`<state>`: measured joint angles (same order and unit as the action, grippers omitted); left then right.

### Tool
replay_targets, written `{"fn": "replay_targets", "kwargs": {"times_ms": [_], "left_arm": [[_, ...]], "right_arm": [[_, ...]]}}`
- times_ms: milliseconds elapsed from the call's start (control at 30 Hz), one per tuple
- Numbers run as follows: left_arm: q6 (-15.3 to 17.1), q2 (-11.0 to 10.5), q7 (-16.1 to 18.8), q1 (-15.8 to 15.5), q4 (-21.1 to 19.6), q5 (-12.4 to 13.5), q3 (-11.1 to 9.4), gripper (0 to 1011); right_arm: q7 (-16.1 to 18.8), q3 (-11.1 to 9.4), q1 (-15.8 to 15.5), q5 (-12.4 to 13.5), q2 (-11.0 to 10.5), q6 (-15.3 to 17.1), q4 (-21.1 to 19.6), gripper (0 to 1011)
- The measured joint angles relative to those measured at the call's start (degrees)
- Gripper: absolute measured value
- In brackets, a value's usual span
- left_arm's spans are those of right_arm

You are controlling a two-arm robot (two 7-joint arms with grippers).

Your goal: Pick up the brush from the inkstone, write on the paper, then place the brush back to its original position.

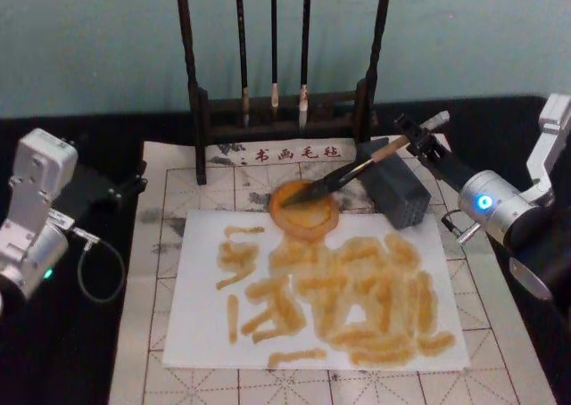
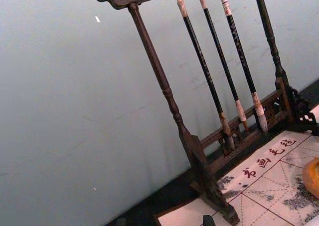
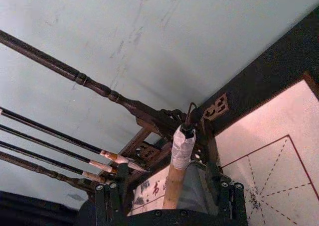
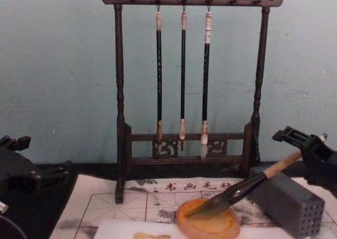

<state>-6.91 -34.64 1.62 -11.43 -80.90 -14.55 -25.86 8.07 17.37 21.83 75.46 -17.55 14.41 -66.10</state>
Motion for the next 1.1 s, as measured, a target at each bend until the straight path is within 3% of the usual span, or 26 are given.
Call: {"fn": "replay_targets", "kwargs": {"times_ms": [467, 633, 1100], "left_arm": [[0.00, 0.00, 0.00, 0.00, 0.00, 0.00, 0.00, 1001], [0.00, 0.00, 0.00, 0.00, 0.00, 0.00, 0.00, 1001], [0.00, 0.00, 0.00, 0.00, 0.00, 0.00, 0.00, 1001]], "right_arm": [[-0.17, 0.18, 0.07, 0.33, 0.02, -0.35, 0.05, 993], [-0.13, 0.15, 0.08, 0.30, 0.02, -0.35, 0.08, 908], [-0.04, 0.10, 0.08, 0.21, 0.02, -0.30, 0.08, 489]]}}
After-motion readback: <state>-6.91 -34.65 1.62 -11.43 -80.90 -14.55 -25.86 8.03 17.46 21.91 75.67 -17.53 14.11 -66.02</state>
